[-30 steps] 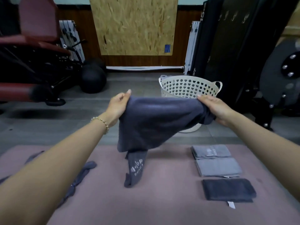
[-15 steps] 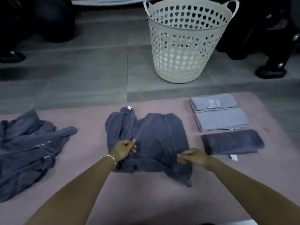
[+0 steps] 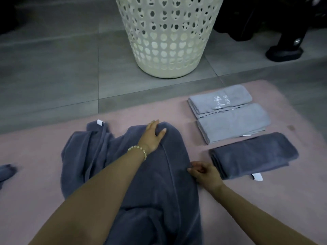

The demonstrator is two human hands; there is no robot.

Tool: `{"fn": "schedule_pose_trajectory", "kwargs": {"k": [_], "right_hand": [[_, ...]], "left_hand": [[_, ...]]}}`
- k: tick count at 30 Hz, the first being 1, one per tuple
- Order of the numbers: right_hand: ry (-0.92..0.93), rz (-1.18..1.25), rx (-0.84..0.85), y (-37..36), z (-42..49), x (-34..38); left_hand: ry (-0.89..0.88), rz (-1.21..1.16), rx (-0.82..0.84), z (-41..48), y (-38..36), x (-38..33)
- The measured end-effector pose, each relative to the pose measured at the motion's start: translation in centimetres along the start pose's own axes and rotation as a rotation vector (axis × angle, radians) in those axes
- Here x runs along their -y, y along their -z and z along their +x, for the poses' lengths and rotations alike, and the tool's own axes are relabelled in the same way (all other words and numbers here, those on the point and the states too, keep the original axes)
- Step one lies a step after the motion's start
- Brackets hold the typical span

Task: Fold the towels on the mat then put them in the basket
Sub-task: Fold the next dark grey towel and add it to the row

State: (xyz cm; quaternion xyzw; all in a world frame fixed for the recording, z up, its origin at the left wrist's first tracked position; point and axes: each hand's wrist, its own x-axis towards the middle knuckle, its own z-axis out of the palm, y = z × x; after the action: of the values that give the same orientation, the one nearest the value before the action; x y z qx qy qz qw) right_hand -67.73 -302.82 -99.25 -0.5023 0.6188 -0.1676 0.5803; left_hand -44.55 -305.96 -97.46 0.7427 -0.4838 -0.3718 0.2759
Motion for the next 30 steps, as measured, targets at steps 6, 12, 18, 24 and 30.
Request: {"fn": "schedule_pose_trajectory", "kwargs": {"k": [6, 12, 18, 24, 30], "right_hand": [[-0.047, 0.145, 0.113, 0.7, 0.4, 1.6], [0.002, 0.300, 0.262, 2.1, 1.1, 5.7], [-0.115, 0.190, 0.625, 6.0, -1.9, 8.0], [-0.124, 0.215, 0.636, 10.9, -5.4, 5.3], [-0.155, 0.259, 0.548, 20.4, -7.0, 3.5]], "left_hand": [[-0.047, 0.077, -0.034, 4.4, -0.9, -0.2], [-0.177, -0.180, 0.300, 2.8, 2.3, -8.5], [-0.210, -0.331, 0.405, 1.9, 5.3, -14.8], [-0.219, -0.477, 0.087, 5.1, 3.2, -17.3], [-0.210, -0.442, -0.138, 7.7, -3.4, -19.4]]}}
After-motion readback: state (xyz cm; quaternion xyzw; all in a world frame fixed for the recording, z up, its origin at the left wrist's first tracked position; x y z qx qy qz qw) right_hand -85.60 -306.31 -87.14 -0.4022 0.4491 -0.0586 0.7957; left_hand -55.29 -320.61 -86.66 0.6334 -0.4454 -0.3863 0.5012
